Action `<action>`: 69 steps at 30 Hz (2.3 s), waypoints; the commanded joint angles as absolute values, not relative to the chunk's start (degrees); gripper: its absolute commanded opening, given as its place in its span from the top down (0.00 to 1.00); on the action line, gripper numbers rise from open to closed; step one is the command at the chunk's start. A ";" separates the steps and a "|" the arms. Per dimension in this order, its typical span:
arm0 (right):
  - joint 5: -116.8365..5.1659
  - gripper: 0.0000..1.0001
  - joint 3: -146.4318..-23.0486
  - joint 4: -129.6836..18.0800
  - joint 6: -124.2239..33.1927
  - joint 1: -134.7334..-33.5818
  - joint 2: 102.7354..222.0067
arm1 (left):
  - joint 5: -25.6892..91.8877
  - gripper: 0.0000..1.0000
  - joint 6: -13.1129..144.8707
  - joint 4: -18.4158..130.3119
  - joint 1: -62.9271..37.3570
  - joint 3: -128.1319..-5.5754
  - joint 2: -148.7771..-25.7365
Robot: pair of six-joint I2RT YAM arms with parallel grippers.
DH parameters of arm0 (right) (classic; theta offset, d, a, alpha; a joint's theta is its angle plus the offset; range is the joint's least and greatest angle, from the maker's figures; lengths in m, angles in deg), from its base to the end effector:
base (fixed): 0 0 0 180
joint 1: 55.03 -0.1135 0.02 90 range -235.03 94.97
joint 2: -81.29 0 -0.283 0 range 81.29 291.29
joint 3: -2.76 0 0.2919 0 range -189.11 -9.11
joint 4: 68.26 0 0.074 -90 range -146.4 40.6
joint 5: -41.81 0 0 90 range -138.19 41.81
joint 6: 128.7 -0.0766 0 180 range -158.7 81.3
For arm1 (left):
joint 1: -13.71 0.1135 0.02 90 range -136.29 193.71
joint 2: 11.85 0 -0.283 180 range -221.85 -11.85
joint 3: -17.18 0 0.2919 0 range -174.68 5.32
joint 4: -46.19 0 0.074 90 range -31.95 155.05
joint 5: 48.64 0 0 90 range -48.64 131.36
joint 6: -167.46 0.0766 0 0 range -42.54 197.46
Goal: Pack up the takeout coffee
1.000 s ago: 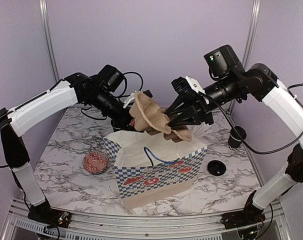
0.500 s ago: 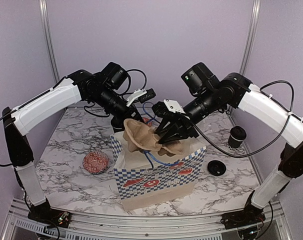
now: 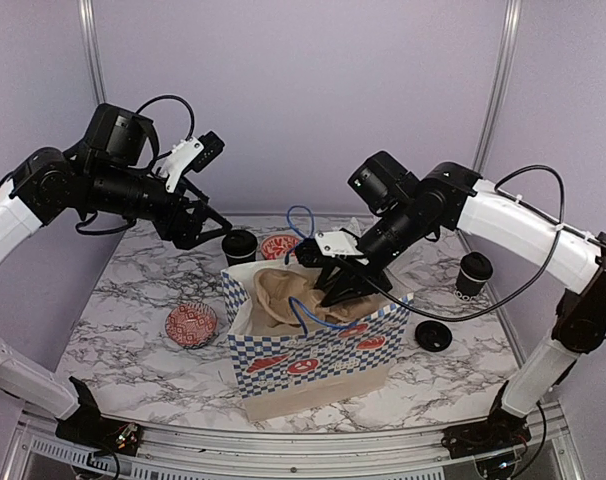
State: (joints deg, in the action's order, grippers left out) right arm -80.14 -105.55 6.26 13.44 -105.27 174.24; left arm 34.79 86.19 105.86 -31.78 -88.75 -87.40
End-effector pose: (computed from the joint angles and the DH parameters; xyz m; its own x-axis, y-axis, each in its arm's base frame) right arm 0.2165 0.3236 0.3541 0.3149 -0.6689 -0.6733 -0.9404 -0.3160 -0.1259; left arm 0.2266 -0.2430 0.4617 -0.2208 0.4397 -0.8705 0.8214 0.5651 0.0770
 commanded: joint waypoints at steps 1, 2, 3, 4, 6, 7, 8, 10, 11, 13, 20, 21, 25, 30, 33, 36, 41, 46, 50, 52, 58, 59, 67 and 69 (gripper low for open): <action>-74.90 0.74 -104.76 6.95 13.38 -107.00 175.91 | 43.11 0.12 82.59 101.18 -31.78 -83.57 -84.47; -73.59 0.74 -104.17 6.77 13.24 -107.49 176.13 | 44.67 0.11 82.20 100.60 -31.81 -82.56 -83.56; -72.23 0.74 -103.81 6.56 13.04 -108.01 176.52 | 46.11 0.09 81.91 100.11 -31.74 -81.34 -82.91; -71.14 0.74 -103.68 6.50 12.84 -108.55 176.99 | 47.43 0.07 81.67 99.93 -31.73 -80.67 -82.43; -69.35 0.73 -103.67 6.67 12.35 -109.63 177.97 | 50.67 0.05 80.79 99.73 -31.47 -79.95 -81.97; -68.57 0.73 -103.73 6.85 12.10 -110.23 178.57 | 52.24 0.05 80.27 99.77 -31.14 -79.74 -81.91; -67.52 0.73 -103.75 6.99 11.81 -110.87 179.11 | 53.89 0.05 79.67 99.79 -30.85 -79.54 -81.78; -65.26 0.73 -103.69 7.06 11.23 -112.08 180.26 | 55.35 0.04 78.68 99.60 -30.05 -78.77 -81.24; -63.89 0.73 -103.68 7.06 10.91 -112.56 180.86 | 56.11 0.04 78.30 99.39 -29.68 -78.30 -80.79; -62.36 0.73 -103.67 7.25 10.41 -113.21 182.25 | 57.31 0.04 77.91 99.15 -29.13 -77.57 -80.10; -61.29 0.72 -102.36 7.24 9.56 -113.56 185.82 | 56.99 0.03 76.29 98.74 -28.56 -75.25 -77.23; -61.40 0.71 -102.09 7.23 9.37 -113.54 186.26 | 56.93 0.03 76.16 98.57 -28.55 -74.75 -76.85; -62.67 0.69 -101.38 7.41 9.17 -113.63 188.09 | 56.83 0.02 75.97 98.20 -28.45 -72.72 -76.00; -63.49 0.65 -99.87 7.05 8.70 -114.00 189.54 | 57.55 0.01 75.27 98.22 -28.30 -71.43 -75.92; -63.40 0.60 -98.91 6.50 8.31 -113.99 189.36 | 57.46 0.01 75.26 98.04 -28.14 -71.02 -76.17; -63.75 0.49 -98.65 5.83 7.70 -114.02 188.09 | 56.95 0.01 75.35 97.89 -27.95 -70.65 -76.69; -67.48 0.38 -100.59 6.92 7.56 -113.89 183.73 | 56.57 0.01 75.44 97.50 -27.60 -70.42 -78.76; -71.58 0.35 -105.14 7.78 8.16 -112.67 178.51 | 56.68 0.01 75.83 97.45 -27.34 -72.49 -80.84; -76.46 0.30 -109.30 8.16 8.35 -109.42 174.44 | 58.64 0.01 75.34 97.44 -27.07 -75.12 -82.13; -79.83 0.29 -111.24 8.75 8.64 -106.89 172.60 | 58.89 0.01 74.93 97.28 -26.98 -75.69 -82.48; -86.68 0.22 -112.16 7.93 8.98 -94.61 165.22 | 59.58 0.01 73.50 96.48 -26.87 -76.23 -83.53; -87.27 0.21 -111.53 7.00 8.26 -91.73 163.94 | 59.84 0.01 73.31 96.35 -26.89 -76.32 -83.56; -83.91 0.10 -102.52 0.19 0.00 -65.92 154.93 | 60.07 0.01 72.84 94.21 -26.89 -75.27 -81.77; -82.99 0.02 -99.98 -1.53 -2.24 -57.92 153.50 | 60.28 0.01 72.72 93.33 -26.88 -74.39 -80.86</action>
State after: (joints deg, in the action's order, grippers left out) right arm -84.97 -103.43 2.61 3.49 -68.79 156.07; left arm 59.21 73.54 96.47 -27.19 -74.82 -82.98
